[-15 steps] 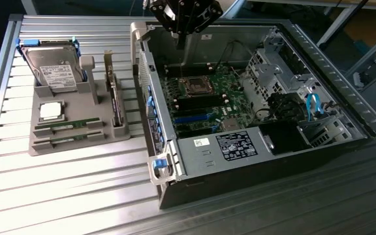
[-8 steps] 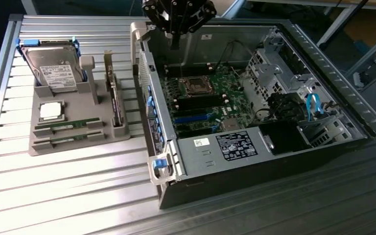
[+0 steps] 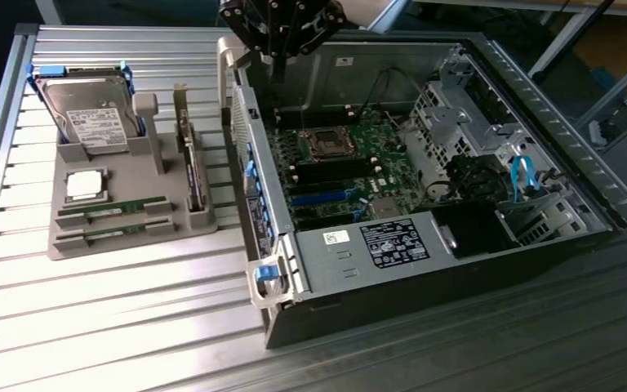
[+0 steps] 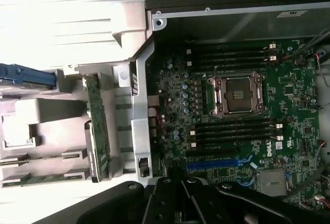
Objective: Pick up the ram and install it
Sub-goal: 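Reach for the ram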
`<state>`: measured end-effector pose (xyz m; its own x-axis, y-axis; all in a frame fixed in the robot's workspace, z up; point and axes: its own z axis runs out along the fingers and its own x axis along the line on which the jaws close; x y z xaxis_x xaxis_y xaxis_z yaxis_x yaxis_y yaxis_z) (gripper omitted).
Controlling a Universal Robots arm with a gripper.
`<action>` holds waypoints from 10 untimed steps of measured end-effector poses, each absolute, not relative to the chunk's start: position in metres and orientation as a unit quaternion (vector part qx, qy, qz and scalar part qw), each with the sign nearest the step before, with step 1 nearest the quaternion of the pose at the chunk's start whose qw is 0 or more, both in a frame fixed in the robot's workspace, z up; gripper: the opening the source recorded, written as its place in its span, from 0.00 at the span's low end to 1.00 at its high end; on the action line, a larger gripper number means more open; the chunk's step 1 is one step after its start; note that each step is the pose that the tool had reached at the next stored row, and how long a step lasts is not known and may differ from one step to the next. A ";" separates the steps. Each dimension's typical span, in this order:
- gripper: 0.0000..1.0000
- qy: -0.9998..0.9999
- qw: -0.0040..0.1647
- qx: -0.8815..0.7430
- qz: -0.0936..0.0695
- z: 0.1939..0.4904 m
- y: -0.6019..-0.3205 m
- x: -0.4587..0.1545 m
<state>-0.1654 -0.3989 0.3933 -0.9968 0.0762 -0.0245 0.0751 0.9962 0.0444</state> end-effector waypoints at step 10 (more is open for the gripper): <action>0.10 0.999 0.013 0.038 0.022 0.393 -0.399 -0.189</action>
<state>-0.1894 -0.3989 0.3933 -0.9968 0.0763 -0.0245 0.0751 0.9962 0.0444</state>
